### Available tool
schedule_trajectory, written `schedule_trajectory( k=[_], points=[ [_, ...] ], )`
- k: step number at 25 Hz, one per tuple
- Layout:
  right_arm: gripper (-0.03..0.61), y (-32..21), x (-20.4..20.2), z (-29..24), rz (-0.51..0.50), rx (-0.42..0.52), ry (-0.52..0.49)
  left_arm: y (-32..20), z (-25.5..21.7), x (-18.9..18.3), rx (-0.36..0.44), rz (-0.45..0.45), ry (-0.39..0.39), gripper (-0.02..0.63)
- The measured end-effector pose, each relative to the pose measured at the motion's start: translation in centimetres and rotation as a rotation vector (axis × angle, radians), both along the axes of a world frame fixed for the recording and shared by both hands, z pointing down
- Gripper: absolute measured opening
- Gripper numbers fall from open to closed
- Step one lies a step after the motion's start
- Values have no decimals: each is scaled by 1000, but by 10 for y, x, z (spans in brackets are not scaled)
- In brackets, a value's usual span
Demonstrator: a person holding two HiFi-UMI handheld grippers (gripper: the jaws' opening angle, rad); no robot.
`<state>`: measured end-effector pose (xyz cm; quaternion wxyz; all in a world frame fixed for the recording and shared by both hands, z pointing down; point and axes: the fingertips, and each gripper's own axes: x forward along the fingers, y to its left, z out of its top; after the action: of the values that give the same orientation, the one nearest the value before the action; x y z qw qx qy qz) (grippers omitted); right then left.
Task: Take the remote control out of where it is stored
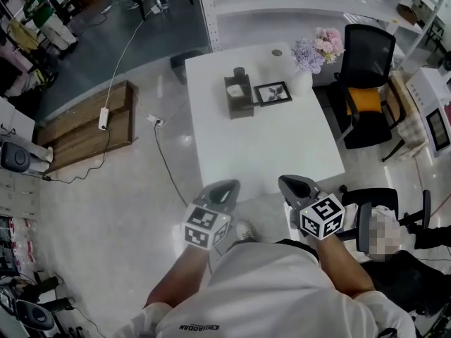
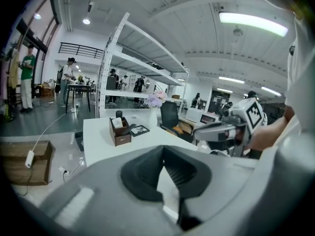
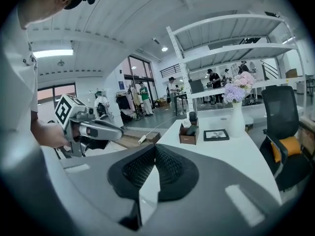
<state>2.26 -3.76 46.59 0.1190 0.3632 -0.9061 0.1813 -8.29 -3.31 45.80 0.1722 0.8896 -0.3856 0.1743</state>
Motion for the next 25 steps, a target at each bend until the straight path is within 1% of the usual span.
schedule_trajectory(
  k=[5, 9, 14, 19, 23, 25],
  points=[
    [6, -20, -7, -4, 21, 18, 32, -19, -1, -14, 11, 8, 0, 3],
    [6, -30, -9, -3, 29, 18, 45, -25, 4, -16, -3, 17, -9, 3],
    [6, -46, -7, -2, 25, 24, 60, -39, 4, -17, 0, 8, -11, 3],
    [6, -71, 1, 6, 0, 44, 87, -50, 10, -17, 3, -36, -18, 3],
    [7, -98, 2, 12, -47, 105, 171, -64, 13, -17, 0, -86, -23, 3],
    [6, -111, 4, 19, -63, 117, 198, -72, 18, -17, -9, -106, -33, 3]
  ],
)
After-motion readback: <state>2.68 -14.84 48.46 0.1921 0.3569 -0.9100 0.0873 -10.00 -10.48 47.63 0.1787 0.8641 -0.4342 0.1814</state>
